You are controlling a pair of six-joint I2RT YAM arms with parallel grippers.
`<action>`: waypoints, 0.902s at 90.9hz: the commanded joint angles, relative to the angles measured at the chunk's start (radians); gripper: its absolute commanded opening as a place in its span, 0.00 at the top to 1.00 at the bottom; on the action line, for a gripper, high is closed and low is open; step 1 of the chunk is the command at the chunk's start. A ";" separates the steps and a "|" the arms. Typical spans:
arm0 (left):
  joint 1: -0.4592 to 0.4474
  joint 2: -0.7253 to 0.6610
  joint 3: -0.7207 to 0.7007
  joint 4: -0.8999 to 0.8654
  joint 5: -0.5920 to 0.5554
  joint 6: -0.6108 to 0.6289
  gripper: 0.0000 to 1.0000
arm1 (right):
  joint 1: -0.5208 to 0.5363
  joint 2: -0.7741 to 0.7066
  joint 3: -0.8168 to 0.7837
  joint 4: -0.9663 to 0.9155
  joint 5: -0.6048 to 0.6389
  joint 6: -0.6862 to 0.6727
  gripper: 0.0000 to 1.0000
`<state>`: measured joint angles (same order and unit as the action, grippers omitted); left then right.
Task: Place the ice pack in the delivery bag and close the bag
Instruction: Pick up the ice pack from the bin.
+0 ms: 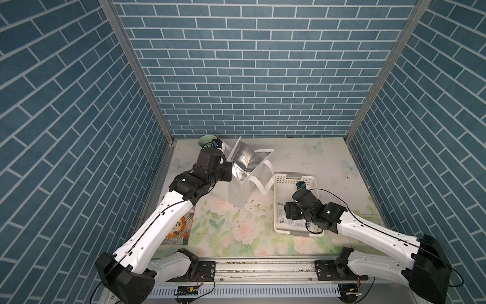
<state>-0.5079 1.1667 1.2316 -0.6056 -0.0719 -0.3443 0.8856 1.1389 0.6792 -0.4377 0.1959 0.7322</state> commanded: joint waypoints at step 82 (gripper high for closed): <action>0.004 -0.014 -0.027 0.015 0.024 -0.015 1.00 | 0.004 0.405 0.081 0.144 0.054 0.041 0.19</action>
<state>-0.5079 1.1519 1.2167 -0.5922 -0.0570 -0.3515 0.9035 1.5185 0.7433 -0.3134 0.2153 0.7628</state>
